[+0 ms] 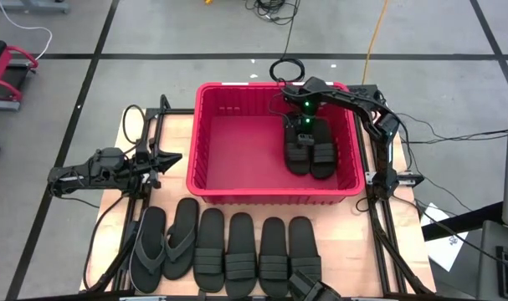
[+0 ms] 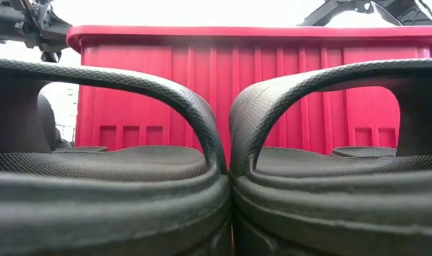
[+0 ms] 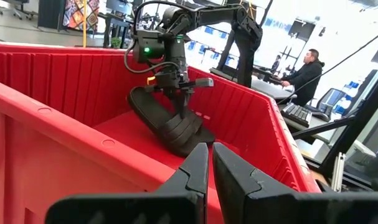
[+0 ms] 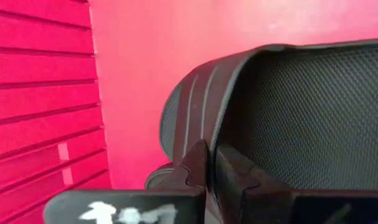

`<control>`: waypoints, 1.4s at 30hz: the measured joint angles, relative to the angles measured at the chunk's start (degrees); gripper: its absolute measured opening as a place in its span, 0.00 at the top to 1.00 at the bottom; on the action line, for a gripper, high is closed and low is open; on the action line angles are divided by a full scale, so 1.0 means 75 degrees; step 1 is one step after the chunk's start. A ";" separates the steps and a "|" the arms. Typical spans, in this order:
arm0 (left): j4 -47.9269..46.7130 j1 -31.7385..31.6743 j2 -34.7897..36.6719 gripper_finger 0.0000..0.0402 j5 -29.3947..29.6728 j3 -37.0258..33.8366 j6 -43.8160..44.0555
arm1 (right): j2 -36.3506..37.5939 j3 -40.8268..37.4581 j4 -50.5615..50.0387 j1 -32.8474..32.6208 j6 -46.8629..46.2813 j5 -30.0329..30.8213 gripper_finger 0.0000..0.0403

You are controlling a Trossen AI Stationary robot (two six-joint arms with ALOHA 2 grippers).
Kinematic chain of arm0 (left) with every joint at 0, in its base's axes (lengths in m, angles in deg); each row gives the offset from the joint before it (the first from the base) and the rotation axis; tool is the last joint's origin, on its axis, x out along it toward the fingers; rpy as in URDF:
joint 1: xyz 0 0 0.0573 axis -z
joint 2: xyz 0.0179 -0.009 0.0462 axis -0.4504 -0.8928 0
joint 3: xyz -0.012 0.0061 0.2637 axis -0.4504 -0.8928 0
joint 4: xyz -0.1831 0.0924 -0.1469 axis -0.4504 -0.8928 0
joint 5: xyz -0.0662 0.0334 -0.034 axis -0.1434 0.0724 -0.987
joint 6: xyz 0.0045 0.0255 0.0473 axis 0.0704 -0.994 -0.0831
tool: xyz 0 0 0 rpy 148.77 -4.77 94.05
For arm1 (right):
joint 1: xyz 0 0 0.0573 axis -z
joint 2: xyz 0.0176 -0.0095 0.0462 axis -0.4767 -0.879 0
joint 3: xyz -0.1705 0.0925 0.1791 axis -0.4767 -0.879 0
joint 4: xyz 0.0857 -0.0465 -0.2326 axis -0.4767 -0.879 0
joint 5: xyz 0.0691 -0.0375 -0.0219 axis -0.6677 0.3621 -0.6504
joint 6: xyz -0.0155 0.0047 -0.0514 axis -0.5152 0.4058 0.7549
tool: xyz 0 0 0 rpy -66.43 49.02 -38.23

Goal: Pick and place slides into bin
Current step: Put the black slide into the red container

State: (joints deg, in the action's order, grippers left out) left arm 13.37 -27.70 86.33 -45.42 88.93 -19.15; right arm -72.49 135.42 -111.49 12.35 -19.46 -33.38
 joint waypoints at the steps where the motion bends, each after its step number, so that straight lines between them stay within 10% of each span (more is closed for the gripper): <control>1: -0.0002 -0.0002 0.0002 0.94 0.0000 0.0000 0.0009 | 0.0000 0.0000 0.0017 -0.0003 0.0018 -0.0007 0.99; 42: -0.0020 -0.0002 0.0002 0.94 -0.0052 -0.0003 -0.0023 | 0.0213 -0.1393 0.1132 0.0244 -0.0356 0.0600 0.99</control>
State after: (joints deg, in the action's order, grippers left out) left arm 13.21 -27.72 86.34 -45.81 88.91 -19.32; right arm -70.90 124.97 -103.01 14.17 -22.13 -28.88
